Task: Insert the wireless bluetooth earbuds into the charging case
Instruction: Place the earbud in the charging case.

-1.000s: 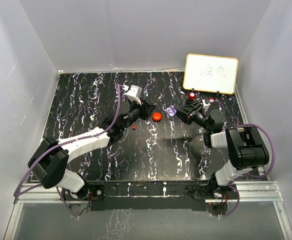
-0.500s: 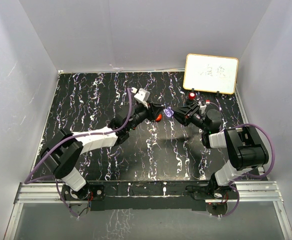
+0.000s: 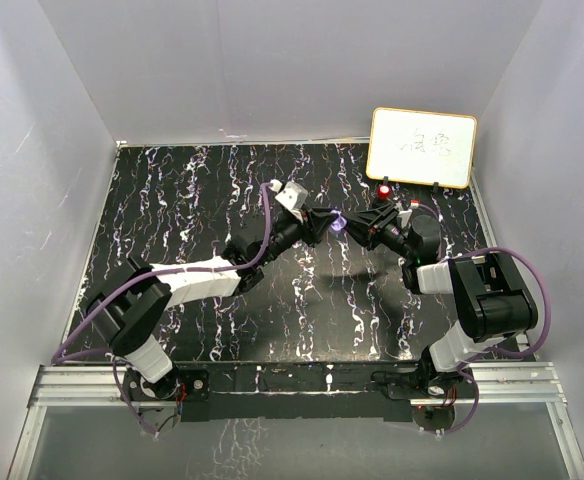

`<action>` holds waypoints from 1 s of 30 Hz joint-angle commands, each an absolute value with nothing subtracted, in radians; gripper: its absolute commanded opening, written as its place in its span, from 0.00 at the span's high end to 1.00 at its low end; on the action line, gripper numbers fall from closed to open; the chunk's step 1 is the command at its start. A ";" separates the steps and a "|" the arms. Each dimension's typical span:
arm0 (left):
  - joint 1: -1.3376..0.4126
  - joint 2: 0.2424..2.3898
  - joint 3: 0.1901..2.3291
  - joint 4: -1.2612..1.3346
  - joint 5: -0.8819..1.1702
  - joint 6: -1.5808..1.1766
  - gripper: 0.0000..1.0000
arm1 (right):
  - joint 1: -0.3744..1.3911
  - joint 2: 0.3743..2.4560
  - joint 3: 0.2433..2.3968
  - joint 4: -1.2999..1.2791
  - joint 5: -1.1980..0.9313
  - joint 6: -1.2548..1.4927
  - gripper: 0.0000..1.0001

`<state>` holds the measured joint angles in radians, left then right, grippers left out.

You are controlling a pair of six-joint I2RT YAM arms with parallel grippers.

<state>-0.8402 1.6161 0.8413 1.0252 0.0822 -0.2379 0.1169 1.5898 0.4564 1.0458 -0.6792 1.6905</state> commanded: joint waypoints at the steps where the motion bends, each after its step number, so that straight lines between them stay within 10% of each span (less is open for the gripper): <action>1: -0.854 1.627 0.863 1.112 0.103 -0.201 1.00 | 0.127 1.551 0.493 1.074 -0.657 1.713 1.00; 30: -0.894 1.698 0.838 1.199 0.018 -0.110 1.00 | 0.135 1.565 0.466 1.151 -0.652 1.766 1.00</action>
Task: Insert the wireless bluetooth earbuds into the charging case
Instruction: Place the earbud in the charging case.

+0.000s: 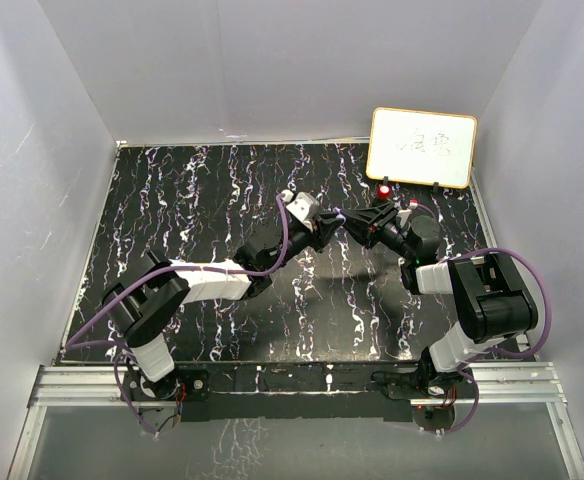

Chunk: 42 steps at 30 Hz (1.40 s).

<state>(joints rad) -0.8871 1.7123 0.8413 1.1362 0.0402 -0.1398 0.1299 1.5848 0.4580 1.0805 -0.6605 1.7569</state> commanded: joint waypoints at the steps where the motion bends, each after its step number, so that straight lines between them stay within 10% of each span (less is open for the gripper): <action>1: -0.894 1.698 0.838 1.214 0.014 -0.106 1.00 | 0.135 1.566 0.466 1.151 -0.652 1.766 1.00; 42: -0.894 1.736 0.830 1.261 -0.013 -0.085 1.00 | 0.137 1.563 0.459 1.174 -0.655 1.781 1.00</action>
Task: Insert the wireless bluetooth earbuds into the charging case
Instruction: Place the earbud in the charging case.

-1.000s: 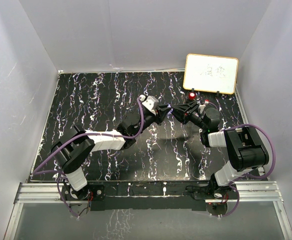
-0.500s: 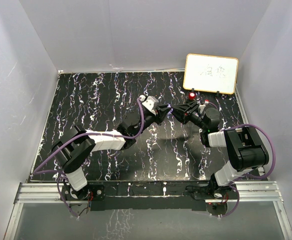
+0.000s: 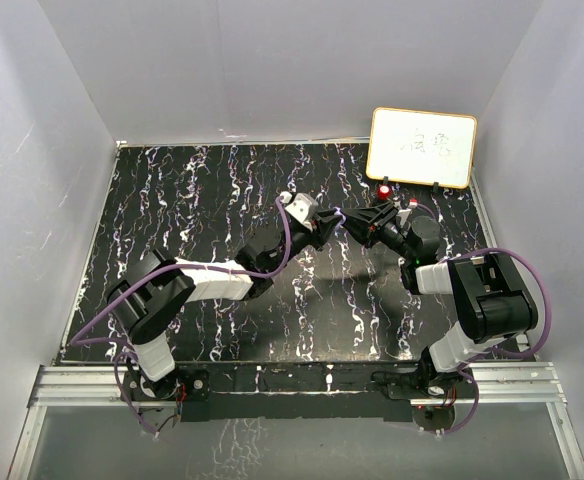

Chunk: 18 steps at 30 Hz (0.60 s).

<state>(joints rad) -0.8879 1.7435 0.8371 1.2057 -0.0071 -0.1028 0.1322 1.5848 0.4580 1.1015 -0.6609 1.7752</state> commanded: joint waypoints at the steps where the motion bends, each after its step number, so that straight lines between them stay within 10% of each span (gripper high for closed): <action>1: -0.893 1.735 0.828 1.261 -0.014 -0.084 1.00 | 0.138 1.562 0.459 1.175 -0.655 1.781 1.00; 18: -0.893 1.718 0.806 1.253 -0.010 -0.086 1.00 | 0.137 1.564 0.457 1.178 -0.649 1.786 1.00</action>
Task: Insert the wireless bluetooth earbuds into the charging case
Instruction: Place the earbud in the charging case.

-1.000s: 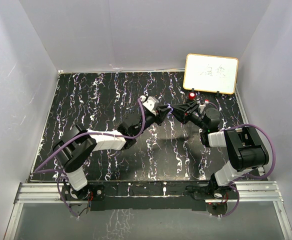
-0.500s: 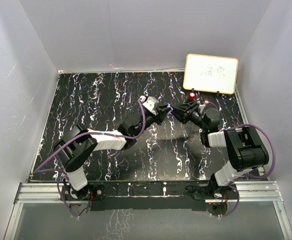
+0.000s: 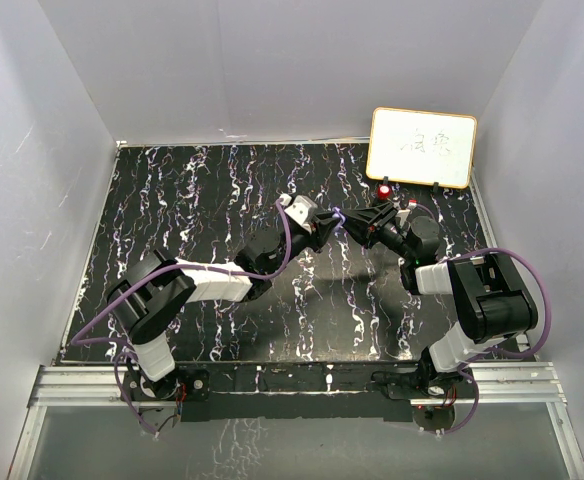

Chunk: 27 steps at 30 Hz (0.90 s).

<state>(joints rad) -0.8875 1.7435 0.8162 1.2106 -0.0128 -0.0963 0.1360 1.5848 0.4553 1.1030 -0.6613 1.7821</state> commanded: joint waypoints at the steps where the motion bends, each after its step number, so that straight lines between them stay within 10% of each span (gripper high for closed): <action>1: -0.893 1.717 0.805 1.254 -0.011 -0.086 1.00 | 0.138 1.566 0.457 1.179 -0.650 1.787 1.00; 14: -0.893 1.707 0.801 1.231 -0.009 -0.085 1.00 | 0.137 1.566 0.457 1.184 -0.647 1.787 1.00; 27: -0.893 1.700 0.801 1.218 -0.005 -0.082 0.79 | 0.138 1.570 0.456 1.187 -0.647 1.789 1.00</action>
<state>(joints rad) -0.8879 1.7432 0.8085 1.2057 -0.0147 -0.0952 0.1368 1.5848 0.4522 1.1034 -0.6609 1.7824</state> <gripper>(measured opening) 0.196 0.238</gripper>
